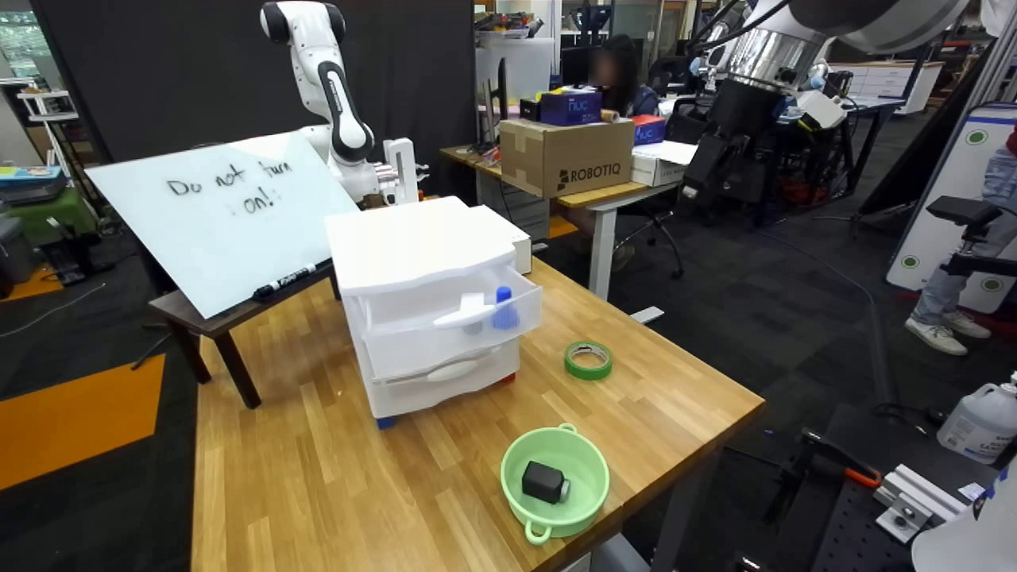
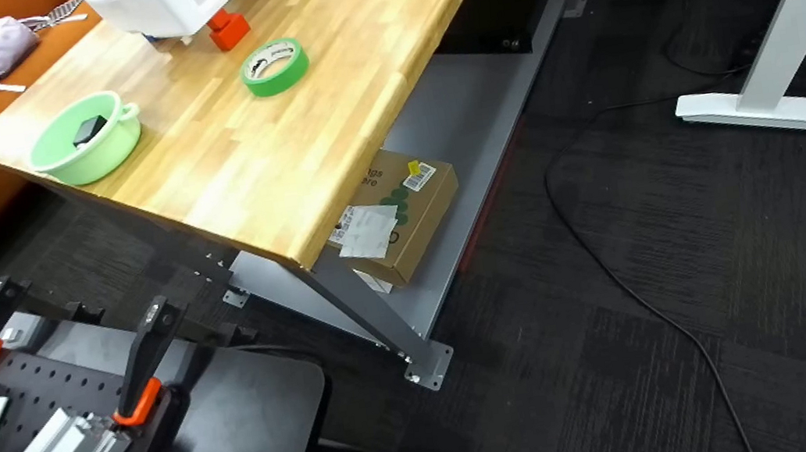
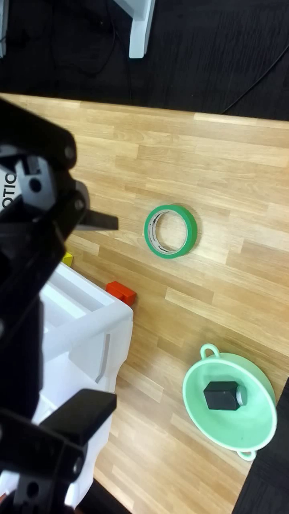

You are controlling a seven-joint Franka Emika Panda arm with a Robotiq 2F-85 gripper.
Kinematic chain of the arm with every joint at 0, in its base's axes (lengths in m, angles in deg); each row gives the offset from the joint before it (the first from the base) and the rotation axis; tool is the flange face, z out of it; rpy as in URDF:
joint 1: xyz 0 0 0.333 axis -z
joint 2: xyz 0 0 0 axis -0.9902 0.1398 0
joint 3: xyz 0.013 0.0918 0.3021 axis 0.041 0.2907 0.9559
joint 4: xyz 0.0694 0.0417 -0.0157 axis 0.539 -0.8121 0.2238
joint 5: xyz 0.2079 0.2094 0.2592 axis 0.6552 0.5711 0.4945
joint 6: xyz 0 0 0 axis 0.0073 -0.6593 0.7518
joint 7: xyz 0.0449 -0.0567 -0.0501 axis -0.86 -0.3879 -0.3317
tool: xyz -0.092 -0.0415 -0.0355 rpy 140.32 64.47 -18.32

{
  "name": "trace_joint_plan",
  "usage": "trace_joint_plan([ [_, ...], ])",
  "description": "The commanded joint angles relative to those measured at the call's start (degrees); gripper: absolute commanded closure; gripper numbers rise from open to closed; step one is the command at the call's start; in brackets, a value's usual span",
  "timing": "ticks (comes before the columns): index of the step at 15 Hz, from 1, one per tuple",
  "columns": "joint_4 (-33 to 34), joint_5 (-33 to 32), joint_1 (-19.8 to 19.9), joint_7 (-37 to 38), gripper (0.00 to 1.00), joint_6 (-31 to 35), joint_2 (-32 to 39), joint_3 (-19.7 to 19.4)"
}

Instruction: Take the seasoning bottle out of the open drawer, close it then put the seasoning bottle in the bowl

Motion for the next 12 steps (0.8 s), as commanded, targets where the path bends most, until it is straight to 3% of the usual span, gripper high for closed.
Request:
trace_joint_plan([
  [1, 0.13, 0.59, 0.95, -0.43, 0.00, -0.22, 0.13, 0.88],
  [12, 3.92, -2.48, 0.49, 0.60, 0.00, -1.83, 4.33, 4.97],
])
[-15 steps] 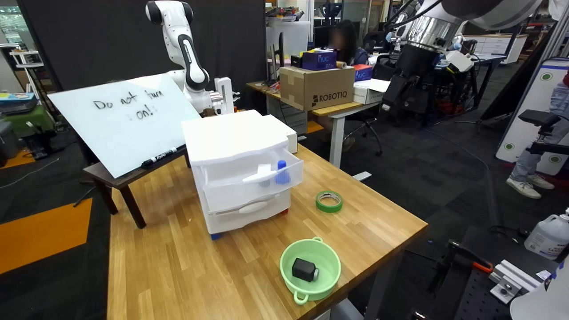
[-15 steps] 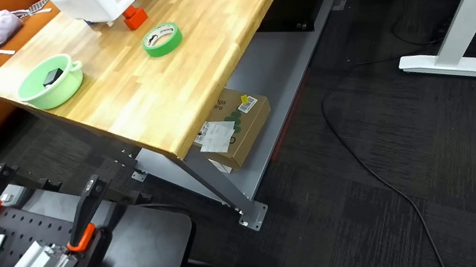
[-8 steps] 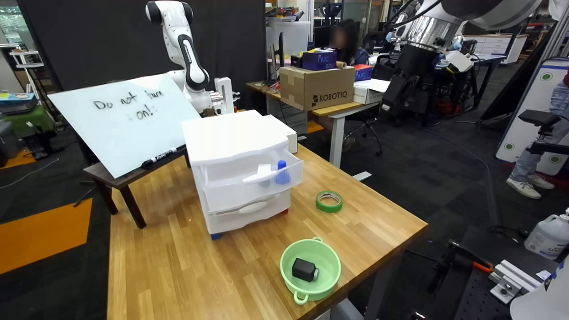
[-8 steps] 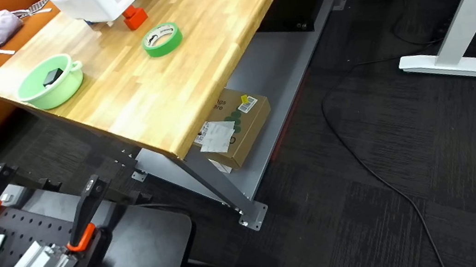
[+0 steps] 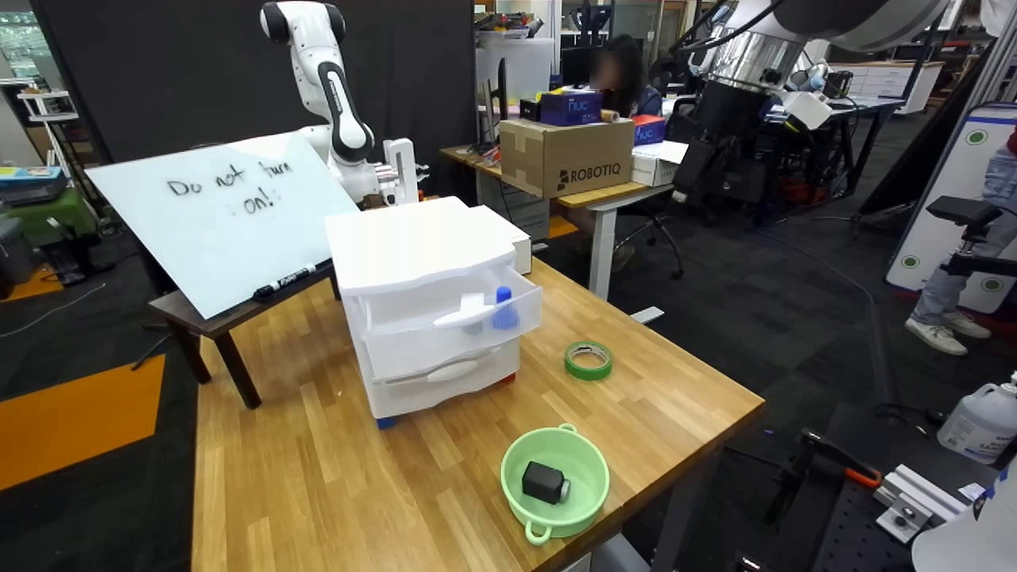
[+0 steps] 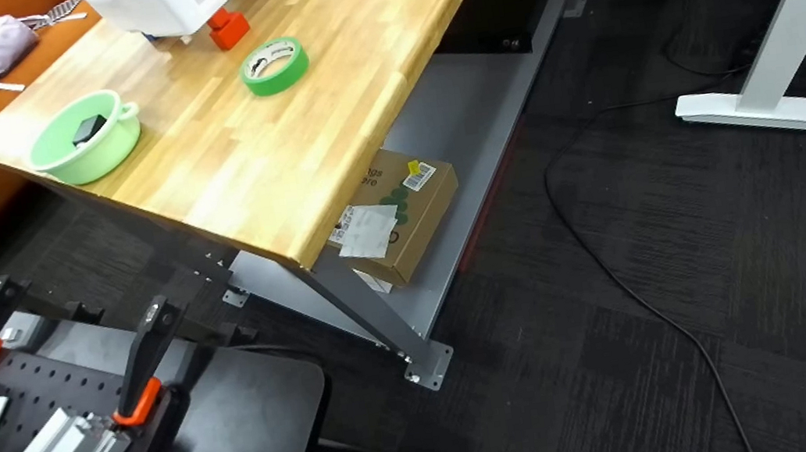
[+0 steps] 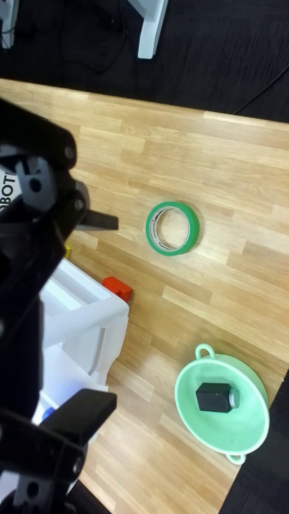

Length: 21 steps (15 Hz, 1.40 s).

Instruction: Take the seasoning bottle out of the open drawer, close it then put the seasoning bottle in the bowl

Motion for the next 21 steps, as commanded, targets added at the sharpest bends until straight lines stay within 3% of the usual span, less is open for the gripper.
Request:
trace_joint_plan([
  [1, 3.29, -1.97, 0.45, 0.65, 0.00, -2.11, 3.32, 2.38],
  [8, 8.80, -6.96, -0.50, 4.52, 0.00, -5.99, 10.90, 8.25],
  [9, 5.68, -5.55, -0.32, 3.83, 0.00, -2.82, 8.37, 7.41],
  [21, 9.72, -6.28, -0.96, 4.27, 0.00, -6.45, 12.03, 8.82],
])
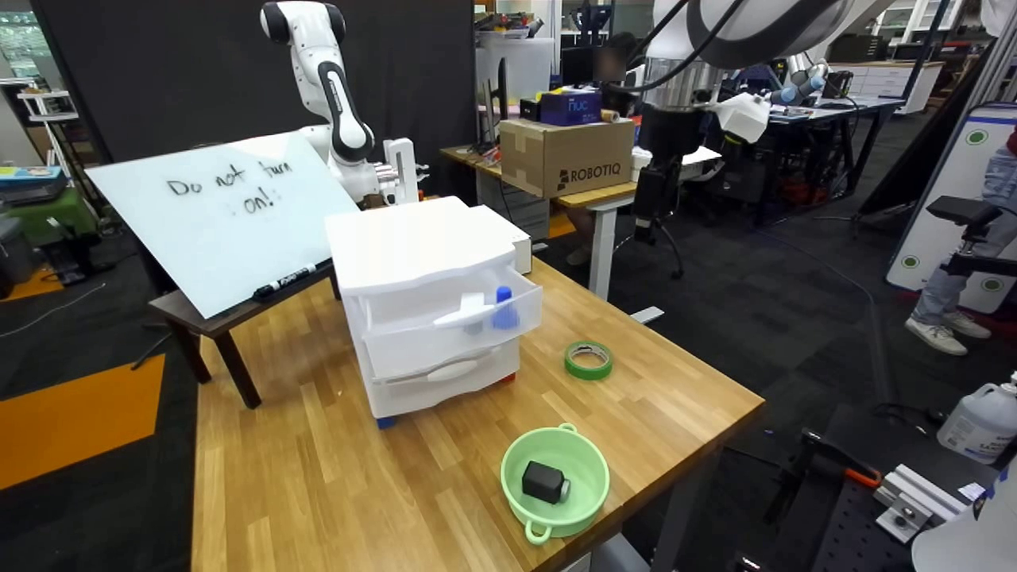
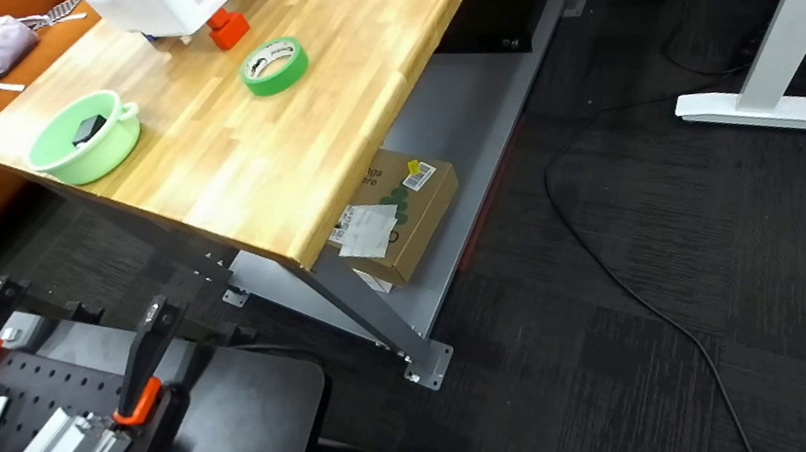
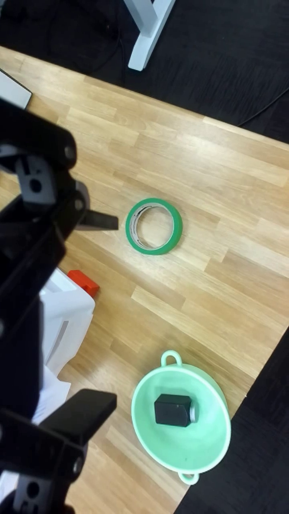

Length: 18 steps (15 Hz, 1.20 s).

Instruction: Take the seasoning bottle out of the open drawer, close it then put the seasoning bottle in the bowl

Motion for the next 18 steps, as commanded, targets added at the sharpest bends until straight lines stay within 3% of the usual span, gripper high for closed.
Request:
trace_joint_plan([
  [1, 2.61, -0.44, -0.49, 0.25, 0.00, -2.16, 1.90, 1.08],
  [6, 9.99, -3.04, -2.16, 2.42, 0.00, -5.80, 7.91, 4.87],
  [15, 30.02, -14.03, -4.65, 3.68, 0.00, -20.26, 24.49, 9.13],
  [16, 25.81, -11.75, -4.25, 3.19, 0.00, -16.16, 21.90, 8.76],
  [18, 28.46, -12.91, -4.65, 3.20, 0.00, -17.97, 23.86, 8.94],
])
